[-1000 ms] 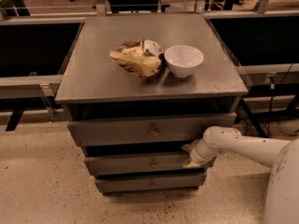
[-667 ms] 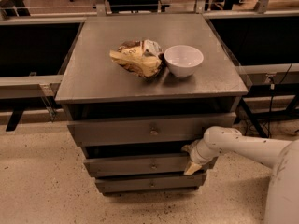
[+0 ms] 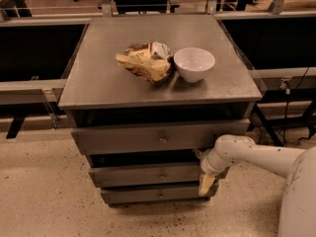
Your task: Open middle drawer
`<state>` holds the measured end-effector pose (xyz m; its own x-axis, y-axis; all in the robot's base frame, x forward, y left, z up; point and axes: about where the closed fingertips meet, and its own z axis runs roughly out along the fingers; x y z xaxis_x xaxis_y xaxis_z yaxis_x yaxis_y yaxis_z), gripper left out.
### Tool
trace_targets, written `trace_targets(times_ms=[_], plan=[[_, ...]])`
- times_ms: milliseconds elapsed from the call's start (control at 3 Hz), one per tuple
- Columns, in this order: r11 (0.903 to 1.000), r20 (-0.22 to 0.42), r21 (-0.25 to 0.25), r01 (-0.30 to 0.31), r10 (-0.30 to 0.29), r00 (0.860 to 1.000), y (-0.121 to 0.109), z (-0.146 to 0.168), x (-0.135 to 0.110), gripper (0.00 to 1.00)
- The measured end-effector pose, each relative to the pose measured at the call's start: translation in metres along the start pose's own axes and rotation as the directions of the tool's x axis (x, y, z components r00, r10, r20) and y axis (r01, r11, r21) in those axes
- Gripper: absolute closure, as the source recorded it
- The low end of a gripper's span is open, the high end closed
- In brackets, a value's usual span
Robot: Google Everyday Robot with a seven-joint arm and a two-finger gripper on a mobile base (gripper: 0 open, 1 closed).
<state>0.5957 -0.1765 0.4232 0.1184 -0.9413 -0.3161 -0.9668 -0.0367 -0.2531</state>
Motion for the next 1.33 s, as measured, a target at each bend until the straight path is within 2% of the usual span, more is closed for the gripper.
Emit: trace_targets(times_ms=[667,1333], plan=[[0.9976,-0.026,-0.055,0.042,-0.043,0.999,0.018,-0.006,-0.013,0.29],[0.9919,-0.032,-0.108,0.066,-0.07,0.997,0.054,-0.039,-0.028,0.75]])
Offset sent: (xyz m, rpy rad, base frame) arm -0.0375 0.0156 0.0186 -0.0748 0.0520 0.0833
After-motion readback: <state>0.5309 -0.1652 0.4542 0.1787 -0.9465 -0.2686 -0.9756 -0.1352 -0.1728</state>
